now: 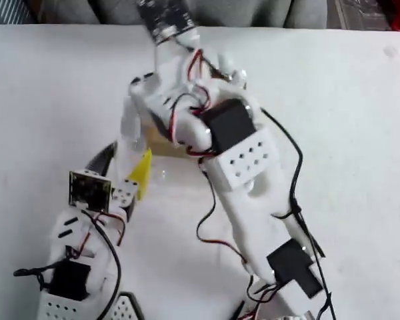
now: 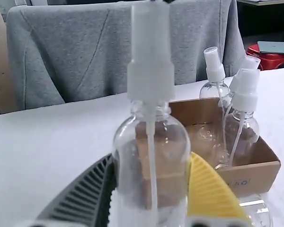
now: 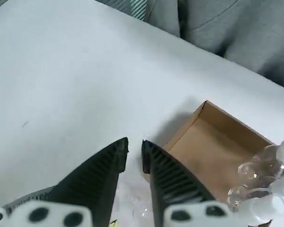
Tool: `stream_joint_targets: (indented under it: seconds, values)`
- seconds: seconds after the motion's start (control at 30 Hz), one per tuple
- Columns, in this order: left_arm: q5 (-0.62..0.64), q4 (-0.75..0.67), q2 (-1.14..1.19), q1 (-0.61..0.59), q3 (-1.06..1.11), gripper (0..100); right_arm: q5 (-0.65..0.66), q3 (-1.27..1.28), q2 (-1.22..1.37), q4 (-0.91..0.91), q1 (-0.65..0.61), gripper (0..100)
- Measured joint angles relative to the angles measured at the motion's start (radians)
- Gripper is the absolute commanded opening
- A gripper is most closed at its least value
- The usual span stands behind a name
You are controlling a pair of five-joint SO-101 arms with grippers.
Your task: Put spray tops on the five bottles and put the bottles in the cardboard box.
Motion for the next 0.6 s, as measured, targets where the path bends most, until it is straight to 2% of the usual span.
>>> stream_joint_targets:
  seconds: [0.6]
  values:
    - [0.0, 0.002, 0.0, 0.0, 0.009, 2, 0.048, -0.015, 0.005, 0.083, 0.011, 1.7]
